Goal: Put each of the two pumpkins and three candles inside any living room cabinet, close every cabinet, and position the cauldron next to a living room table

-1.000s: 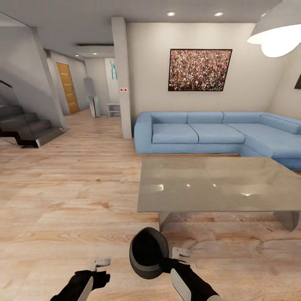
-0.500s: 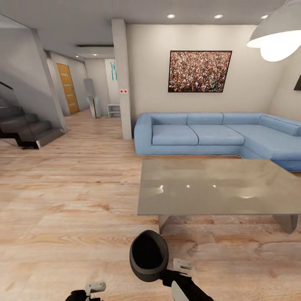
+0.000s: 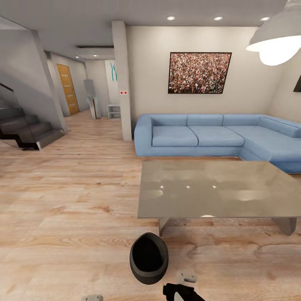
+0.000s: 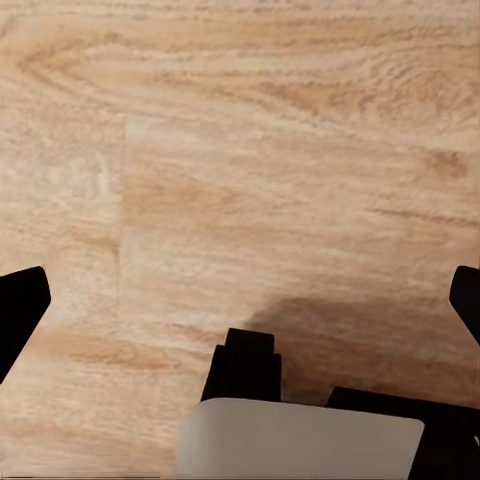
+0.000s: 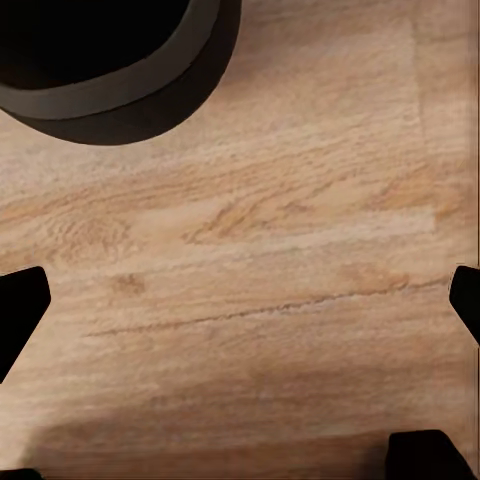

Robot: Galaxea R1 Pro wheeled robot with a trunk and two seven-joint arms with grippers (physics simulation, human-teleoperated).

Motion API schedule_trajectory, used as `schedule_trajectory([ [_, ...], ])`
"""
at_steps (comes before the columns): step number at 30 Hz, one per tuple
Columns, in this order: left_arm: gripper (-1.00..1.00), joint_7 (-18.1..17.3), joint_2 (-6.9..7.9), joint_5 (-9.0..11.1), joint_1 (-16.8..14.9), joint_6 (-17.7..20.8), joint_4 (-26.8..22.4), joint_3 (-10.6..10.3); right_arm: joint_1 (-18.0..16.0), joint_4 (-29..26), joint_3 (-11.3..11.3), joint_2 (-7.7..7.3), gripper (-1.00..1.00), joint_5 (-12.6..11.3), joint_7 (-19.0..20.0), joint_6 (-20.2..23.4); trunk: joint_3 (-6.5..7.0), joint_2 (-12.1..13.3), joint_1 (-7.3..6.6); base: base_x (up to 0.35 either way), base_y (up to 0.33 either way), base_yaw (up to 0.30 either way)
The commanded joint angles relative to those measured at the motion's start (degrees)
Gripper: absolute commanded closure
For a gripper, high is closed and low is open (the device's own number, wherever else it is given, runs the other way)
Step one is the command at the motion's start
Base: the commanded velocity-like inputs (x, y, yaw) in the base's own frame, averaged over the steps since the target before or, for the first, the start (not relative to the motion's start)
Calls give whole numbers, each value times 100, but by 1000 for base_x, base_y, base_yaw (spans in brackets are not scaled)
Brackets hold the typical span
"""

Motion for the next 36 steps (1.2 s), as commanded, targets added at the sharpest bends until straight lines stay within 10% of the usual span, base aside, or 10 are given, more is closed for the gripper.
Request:
schedule_trajectory([
  [1,-100,1,-1,1,0,-28,28,0,0,11,0,0,-100,0,1,0,19,42,-23,0,0,0],
  [24,-100,2,24,-5,122,-322,232,-15,3,927,-10,0,-100,1,17,-169,432,964,-528,-87,0,0],
  [36,-100,6,46,-14,259,-1195,1081,-47,366,1111,-6,0,-100,5,20,-382,647,1445,-791,-2,0,0],
])
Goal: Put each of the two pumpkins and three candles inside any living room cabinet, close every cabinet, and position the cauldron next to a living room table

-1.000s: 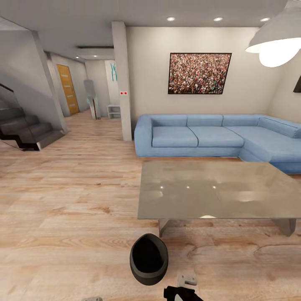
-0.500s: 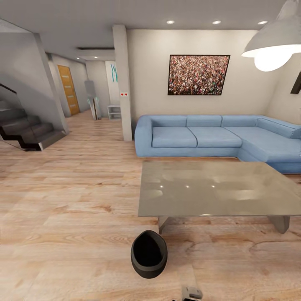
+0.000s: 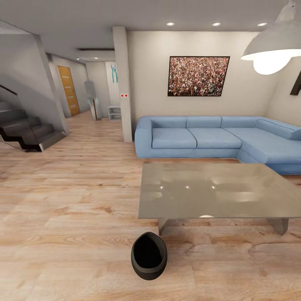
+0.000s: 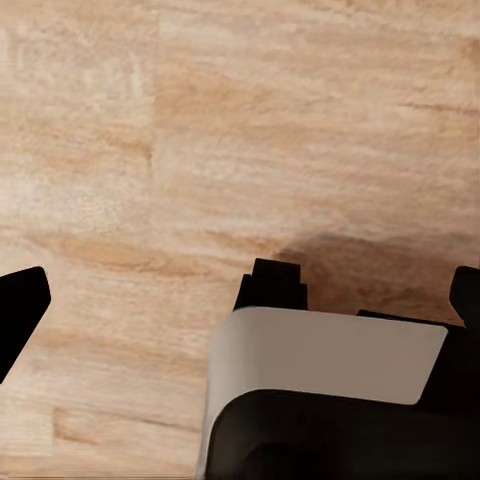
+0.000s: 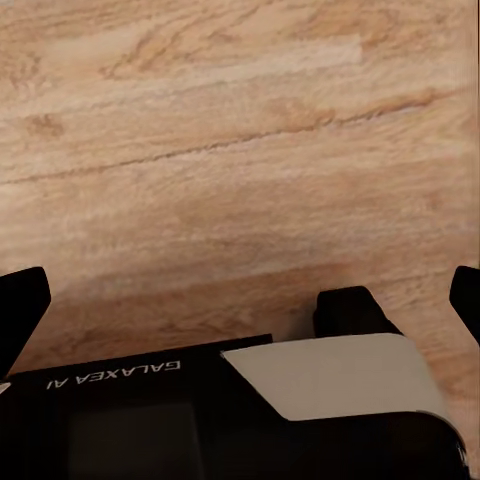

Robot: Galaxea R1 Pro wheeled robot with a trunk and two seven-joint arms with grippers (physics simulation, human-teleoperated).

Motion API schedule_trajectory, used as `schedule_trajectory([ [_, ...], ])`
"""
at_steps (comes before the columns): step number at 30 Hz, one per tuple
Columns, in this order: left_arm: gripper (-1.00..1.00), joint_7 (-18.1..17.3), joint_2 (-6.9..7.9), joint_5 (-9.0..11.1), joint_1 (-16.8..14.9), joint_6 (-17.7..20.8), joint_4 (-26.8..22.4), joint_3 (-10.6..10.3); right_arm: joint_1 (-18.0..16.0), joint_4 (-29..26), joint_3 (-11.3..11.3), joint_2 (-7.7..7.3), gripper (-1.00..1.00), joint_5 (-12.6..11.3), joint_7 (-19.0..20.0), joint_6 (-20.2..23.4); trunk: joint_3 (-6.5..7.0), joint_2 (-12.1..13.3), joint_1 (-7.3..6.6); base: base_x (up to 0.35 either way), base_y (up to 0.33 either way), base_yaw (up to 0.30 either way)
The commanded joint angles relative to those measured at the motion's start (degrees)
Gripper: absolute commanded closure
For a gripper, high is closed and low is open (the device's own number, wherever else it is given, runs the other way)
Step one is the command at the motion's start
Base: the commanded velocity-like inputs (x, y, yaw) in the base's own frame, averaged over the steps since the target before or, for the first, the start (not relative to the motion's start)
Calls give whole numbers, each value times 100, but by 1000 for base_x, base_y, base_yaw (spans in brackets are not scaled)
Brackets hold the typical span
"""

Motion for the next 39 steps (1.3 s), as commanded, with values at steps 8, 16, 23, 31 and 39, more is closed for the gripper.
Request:
schedule_trajectory([
  [8,-100,0,166,-1,396,-541,53,-6,248,429,7,0,-100,1,3,-664,145,322,-176,0,0,0],
  [16,-100,0,268,0,535,-651,62,-8,463,501,11,-28,-100,1,3,-1063,288,643,-352,0,0,0],
  [23,-100,0,269,-8,674,-712,65,-10,897,523,5,-402,-100,22,-5,-1735,414,924,-506,0,0,0],
  [31,-100,0,281,-8,780,-707,65,-15,1303,766,17,-960,-100,41,-6,-1805,558,1245,-682,0,0,0],
  [39,-100,0,281,-1,938,-715,65,-17,1367,785,23,-948,-100,28,-6,-1834,701,1566,-857,0,0,0],
])
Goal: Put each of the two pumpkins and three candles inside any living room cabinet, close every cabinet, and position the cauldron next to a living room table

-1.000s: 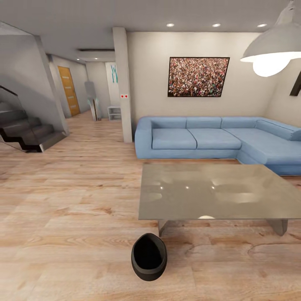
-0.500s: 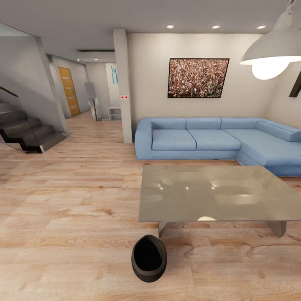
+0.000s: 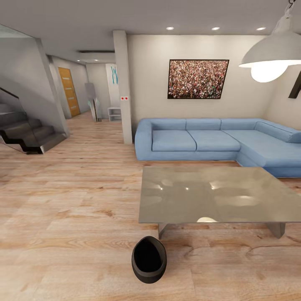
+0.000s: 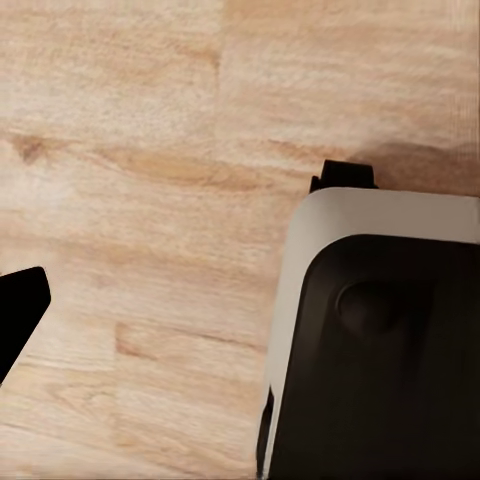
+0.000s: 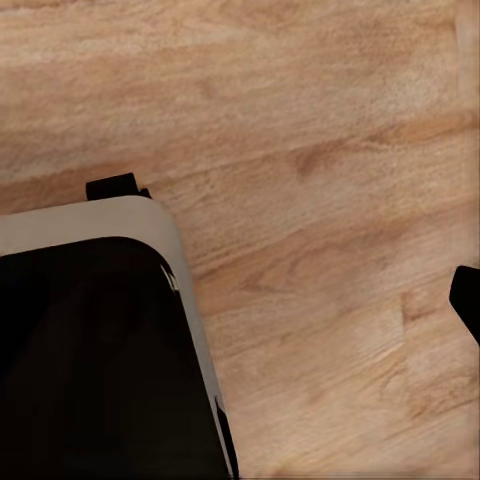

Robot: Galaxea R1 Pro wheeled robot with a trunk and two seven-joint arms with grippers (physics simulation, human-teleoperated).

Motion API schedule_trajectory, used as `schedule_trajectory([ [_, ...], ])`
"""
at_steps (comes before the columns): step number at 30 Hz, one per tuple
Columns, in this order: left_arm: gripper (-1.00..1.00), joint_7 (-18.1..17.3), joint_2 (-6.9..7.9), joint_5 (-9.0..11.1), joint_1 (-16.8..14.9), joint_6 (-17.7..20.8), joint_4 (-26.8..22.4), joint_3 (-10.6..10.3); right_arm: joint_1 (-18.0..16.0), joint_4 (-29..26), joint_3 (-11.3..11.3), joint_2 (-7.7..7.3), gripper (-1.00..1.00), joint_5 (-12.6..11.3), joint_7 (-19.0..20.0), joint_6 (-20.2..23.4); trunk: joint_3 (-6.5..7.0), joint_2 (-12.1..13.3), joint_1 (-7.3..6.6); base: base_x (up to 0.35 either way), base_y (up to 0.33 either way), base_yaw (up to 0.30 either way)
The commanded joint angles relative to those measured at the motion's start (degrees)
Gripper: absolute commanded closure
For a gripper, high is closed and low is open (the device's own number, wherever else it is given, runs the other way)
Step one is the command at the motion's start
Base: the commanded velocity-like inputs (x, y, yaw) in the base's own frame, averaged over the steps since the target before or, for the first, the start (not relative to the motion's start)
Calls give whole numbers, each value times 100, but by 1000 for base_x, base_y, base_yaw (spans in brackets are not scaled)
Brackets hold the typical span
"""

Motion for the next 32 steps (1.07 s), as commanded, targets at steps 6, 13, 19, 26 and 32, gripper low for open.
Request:
schedule_trajectory([
  [6,-100,0,4,-4,142,-58,0,-1,2,-4,8,-43,-100,42,3,-14,73,162,-89,0,0,0],
  [13,-100,0,-16,0,216,-81,4,-2,2,2,23,-44,-100,19,1,9,162,362,-198,0,0,0],
  [19,-100,-3,-24,10,235,-56,7,-3,2,-5,17,3,-100,11,6,-7,198,443,-242,0,0,0],
  [26,-100,-27,-68,17,260,-113,-18,36,2,0,17,-46,-100,26,1,-3,198,443,-242,0,0,0],
  [32,-100,-51,-152,16,262,-112,-10,36,2,1,18,-12,-100,21,2,-3,198,443,-242,0,0,0],
])
